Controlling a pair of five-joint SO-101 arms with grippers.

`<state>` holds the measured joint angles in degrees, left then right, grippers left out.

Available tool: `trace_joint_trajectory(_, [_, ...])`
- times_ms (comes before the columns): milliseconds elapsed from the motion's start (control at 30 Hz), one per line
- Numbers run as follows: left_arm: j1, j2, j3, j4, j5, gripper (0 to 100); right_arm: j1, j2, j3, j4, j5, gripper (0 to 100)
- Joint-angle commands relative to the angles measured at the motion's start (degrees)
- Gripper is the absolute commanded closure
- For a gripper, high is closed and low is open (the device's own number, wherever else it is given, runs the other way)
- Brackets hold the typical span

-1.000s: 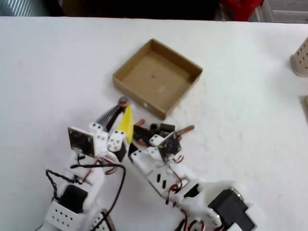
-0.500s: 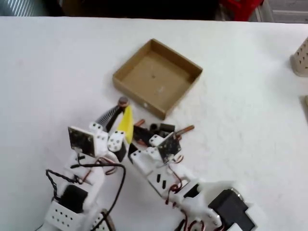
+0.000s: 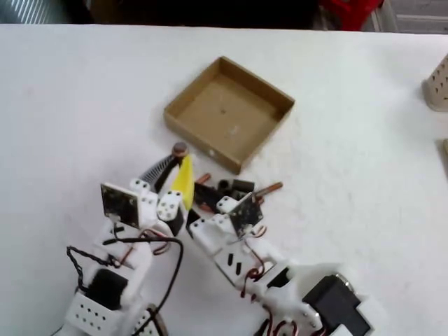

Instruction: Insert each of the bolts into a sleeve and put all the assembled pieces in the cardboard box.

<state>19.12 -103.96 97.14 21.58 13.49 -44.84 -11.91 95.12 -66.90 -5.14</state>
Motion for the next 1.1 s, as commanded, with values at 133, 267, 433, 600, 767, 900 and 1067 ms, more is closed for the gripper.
trace_joint_trajectory(133, [0.57, -0.66, -2.20, 7.12, -1.32, 83, 0.13, -2.24, 0.26, -1.45, 0.97, 98.2])
trace_joint_trajectory(267, [0.66, -0.66, -5.63, 20.75, -3.96, 63, 0.66, -2.15, 0.26, -1.63, 0.97, 98.2])
trace_joint_trajectory(433, [0.22, -0.66, -7.91, 27.34, -4.13, 53, 0.75, -2.15, 0.26, -1.54, 0.97, 98.2])
trace_joint_trajectory(600, [0.13, -0.66, -10.46, 30.42, -4.22, 53, 0.75, -2.15, 0.26, -1.45, 0.97, 98.2])
trace_joint_trajectory(767, [-1.10, -0.66, -16.09, 29.01, -3.87, 53, 0.57, -1.71, 0.26, -1.45, 0.97, 98.2])
trace_joint_trajectory(900, [-7.16, -0.66, -19.60, 21.45, -3.78, 54, 0.48, -2.15, 0.79, -1.36, 1.05, 98.2])
trace_joint_trajectory(1067, [-13.41, -0.57, -19.96, 14.86, -0.18, 60, 0.66, -1.98, 0.79, -1.36, 1.05, 98.2])
